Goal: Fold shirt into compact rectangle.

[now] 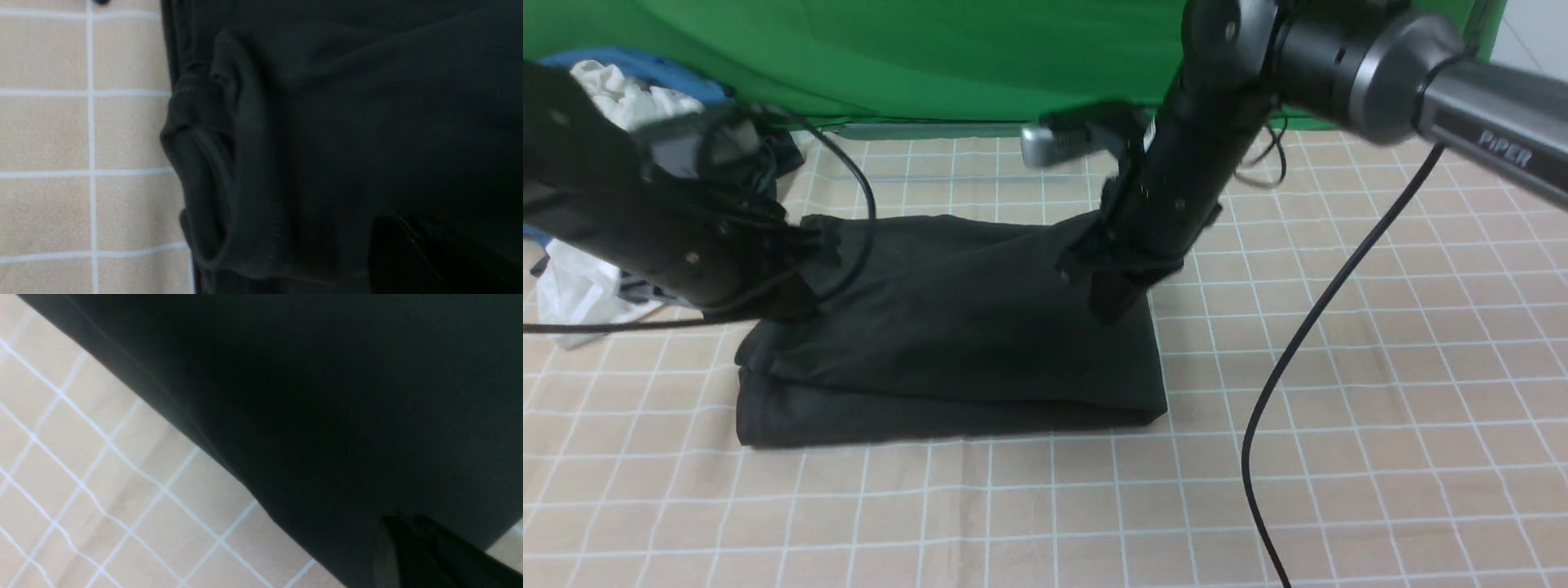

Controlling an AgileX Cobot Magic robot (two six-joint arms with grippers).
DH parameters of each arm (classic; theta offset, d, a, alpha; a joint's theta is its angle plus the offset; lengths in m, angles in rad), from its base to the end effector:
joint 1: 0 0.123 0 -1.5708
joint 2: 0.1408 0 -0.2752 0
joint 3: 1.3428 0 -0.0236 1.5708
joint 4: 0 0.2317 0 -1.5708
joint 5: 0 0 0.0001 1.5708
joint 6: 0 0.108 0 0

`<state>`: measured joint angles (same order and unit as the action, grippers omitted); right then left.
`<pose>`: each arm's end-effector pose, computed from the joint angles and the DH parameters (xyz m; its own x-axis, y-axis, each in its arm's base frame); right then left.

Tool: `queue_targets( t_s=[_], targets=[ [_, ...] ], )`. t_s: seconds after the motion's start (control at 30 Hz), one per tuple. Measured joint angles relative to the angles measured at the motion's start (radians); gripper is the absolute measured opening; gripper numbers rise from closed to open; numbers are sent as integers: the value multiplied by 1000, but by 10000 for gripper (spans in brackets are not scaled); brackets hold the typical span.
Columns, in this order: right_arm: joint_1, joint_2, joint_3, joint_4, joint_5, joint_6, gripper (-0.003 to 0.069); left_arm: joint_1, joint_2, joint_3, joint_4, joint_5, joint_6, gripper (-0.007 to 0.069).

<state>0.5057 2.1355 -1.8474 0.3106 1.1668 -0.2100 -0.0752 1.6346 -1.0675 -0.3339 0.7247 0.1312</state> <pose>0.3639 0.2362 0.2083 -0.8067 -0.5393 -0.2417 -0.5890 0.7670 0.2547 0.3101 -0.0469 0.2091 -0.9329 -0.0497 -0.3567 0.0425 0.9683 -0.2462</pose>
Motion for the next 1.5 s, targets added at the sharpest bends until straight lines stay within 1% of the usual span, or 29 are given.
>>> queue_targets(
  t_s=[0.17,0.3,0.43,0.6,0.7,0.73,0.9,1.03,1.1,1.17,1.3,1.4,1.5],
  targets=[
    [0,32,65,-3,-16,0,38,0,72,31,45,-21,-42,19],
    [0,51,106,-26,-17,13,38,0,76,72,82,-36,-103,19],
    [0,54,128,-39,-13,25,38,0,72,86,96,-43,-131,19],
    [0,20,119,-50,-11,31,38,0,4,71,101,-12,-137,19],
    [0,-21,97,-51,-28,41,38,0,-59,57,104,-40,-146,19],
    [0,-51,67,-38,-57,47,38,0,-96,46,104,-67,-150,19],
    [12,-43,9,-22,-80,47,38,0,-70,42,101,-78,-151,19],
    [19,22,7,-29,-39,47,38,3,10,61,158,-76,-189,19],
    [19,67,7,-57,1,50,38,10,53,83,185,-72,-228,19],
    [19,92,9,-82,27,62,38,16,70,103,194,-70,-235,19],
    [19,112,21,-108,46,99,38,21,61,110,194,-66,-240,19],
    [19,104,23,-113,48,103,38,23,19,103,194,-28,-240,19],
    [19,70,20,-123,45,103,38,24,-44,50,173,-9,-241,19]
  ],
)
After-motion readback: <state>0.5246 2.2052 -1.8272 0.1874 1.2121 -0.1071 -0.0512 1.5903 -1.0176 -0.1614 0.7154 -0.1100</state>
